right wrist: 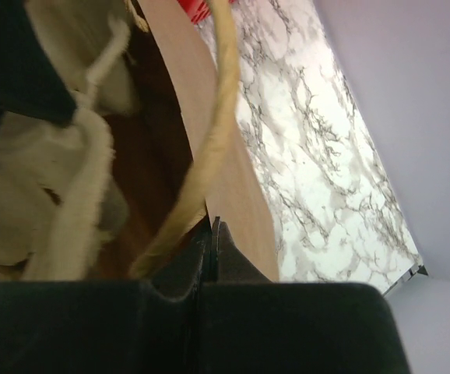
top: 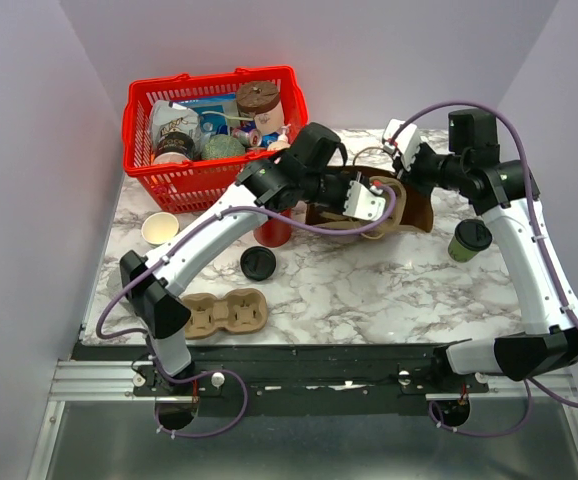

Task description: Pack the takeout coffee

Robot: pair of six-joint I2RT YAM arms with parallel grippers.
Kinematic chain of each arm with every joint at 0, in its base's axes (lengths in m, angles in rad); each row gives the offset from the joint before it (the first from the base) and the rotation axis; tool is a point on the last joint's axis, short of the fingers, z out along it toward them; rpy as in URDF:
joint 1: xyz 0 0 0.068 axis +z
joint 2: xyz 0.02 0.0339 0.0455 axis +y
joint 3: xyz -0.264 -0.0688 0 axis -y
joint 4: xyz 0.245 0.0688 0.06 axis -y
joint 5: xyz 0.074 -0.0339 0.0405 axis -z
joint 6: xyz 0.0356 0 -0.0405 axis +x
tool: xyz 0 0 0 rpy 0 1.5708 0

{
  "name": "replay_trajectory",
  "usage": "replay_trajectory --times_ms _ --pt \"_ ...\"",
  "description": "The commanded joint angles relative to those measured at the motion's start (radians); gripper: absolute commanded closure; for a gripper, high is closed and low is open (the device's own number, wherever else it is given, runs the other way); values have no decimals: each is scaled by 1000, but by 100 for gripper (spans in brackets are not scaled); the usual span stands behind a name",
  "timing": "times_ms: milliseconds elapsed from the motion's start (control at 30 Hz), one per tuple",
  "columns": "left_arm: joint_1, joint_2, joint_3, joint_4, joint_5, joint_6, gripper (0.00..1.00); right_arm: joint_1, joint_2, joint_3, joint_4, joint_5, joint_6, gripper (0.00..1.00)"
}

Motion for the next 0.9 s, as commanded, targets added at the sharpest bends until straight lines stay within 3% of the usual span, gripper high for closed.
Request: replay_trajectory --times_ms 0,167,300,500,600,700,867 --pt "-3 61 91 -14 -49 -35 100 29 -25 -4 2 4 -1 99" --pt "-3 61 104 4 -4 -99 100 31 -36 -34 30 29 61 99" --pt "-1 -34 -64 89 50 -109 100 29 -34 -50 50 70 77 99" --pt "10 -211 -325 366 102 -210 100 31 -19 -59 75 124 91 100" --pt "8 -215 -361 466 23 -231 100 31 -11 -47 62 107 94 99" --pt "8 -162 -309 436 -43 -212 100 31 -8 -30 50 78 94 100" --pt "8 -33 -173 239 -42 -121 100 31 -10 -21 32 42 94 100"
